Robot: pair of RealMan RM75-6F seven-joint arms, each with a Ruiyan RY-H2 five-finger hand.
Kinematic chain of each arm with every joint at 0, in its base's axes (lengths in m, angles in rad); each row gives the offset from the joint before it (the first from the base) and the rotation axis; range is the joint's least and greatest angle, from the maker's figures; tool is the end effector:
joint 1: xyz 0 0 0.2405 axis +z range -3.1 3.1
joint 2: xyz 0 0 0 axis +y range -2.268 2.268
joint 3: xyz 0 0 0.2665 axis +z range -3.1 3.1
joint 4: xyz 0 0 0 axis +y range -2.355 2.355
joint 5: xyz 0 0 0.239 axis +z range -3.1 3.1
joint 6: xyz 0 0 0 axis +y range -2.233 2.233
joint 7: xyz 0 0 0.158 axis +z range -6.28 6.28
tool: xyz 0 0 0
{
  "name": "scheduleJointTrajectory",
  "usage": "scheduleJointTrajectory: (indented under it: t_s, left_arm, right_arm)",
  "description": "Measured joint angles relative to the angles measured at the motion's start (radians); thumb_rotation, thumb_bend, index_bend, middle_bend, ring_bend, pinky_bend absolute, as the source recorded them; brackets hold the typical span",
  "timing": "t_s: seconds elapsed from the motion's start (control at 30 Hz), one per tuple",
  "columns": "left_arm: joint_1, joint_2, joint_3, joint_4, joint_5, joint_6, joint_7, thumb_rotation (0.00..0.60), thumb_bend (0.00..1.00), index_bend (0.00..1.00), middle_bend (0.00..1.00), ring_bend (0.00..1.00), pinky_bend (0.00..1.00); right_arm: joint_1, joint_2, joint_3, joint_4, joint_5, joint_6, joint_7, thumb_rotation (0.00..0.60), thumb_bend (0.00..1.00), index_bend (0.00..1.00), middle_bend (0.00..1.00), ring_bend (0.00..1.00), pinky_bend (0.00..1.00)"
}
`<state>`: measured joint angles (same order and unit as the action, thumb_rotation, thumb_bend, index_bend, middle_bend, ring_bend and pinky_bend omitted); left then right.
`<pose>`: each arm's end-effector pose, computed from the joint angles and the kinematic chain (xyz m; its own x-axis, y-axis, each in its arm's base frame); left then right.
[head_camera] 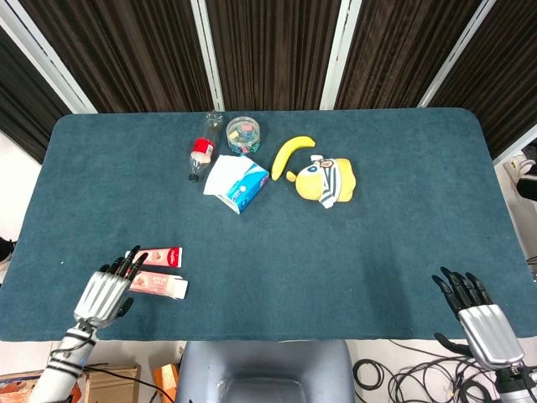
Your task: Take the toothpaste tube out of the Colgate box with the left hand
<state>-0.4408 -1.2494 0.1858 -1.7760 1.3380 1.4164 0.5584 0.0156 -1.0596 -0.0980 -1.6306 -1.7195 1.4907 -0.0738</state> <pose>-0.2526 0.2301 0.0450 0.6832 0.1362 0.7174 0.7208 -0.2831 -0.6327 -0.3260 -0.1357 0.1220 0.5068 -0.1574 0.8476 -0.8595 -0.1677 0.4828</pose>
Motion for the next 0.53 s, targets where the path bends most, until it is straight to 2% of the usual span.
scheduleJointTrajectory:
  t_s: [0.13, 0.23, 0.3, 0.53]
  left_arm:
    - [0.109, 0.007, 0.035, 0.125, 0.209, 0.177, -0.242, 0.600, 0.29, 0.05, 0.00, 0.08, 0.23]
    - [0.167, 0.015, 0.049, 0.217, 0.277, 0.273, -0.341, 0.600, 0.30, 0.06, 0.00, 0.08, 0.23]
    - [0.183, 0.021, 0.052, 0.236, 0.283, 0.284, -0.362, 0.600, 0.30, 0.06, 0.00, 0.08, 0.23]
    - [0.245, 0.048, 0.040, 0.237, 0.284, 0.215, -0.389, 0.600, 0.30, 0.06, 0.00, 0.07, 0.23]
  right_arm:
    - [-0.005, -0.019, 0.011, 0.002, 0.014, 0.007, -0.024, 0.600, 0.10, 0.01, 0.00, 0.05, 0.07]
    - [-0.005, -0.029, 0.015, 0.002, 0.023, 0.001, -0.046, 0.600, 0.09, 0.00, 0.00, 0.05, 0.07]
    - [-0.006, -0.035, 0.017, 0.002, 0.025, 0.001, -0.056, 0.600, 0.10, 0.00, 0.00, 0.05, 0.07]
    - [-0.013, -0.042, 0.018, 0.013, 0.018, 0.018, -0.057, 0.600, 0.09, 0.00, 0.00, 0.05, 0.07]
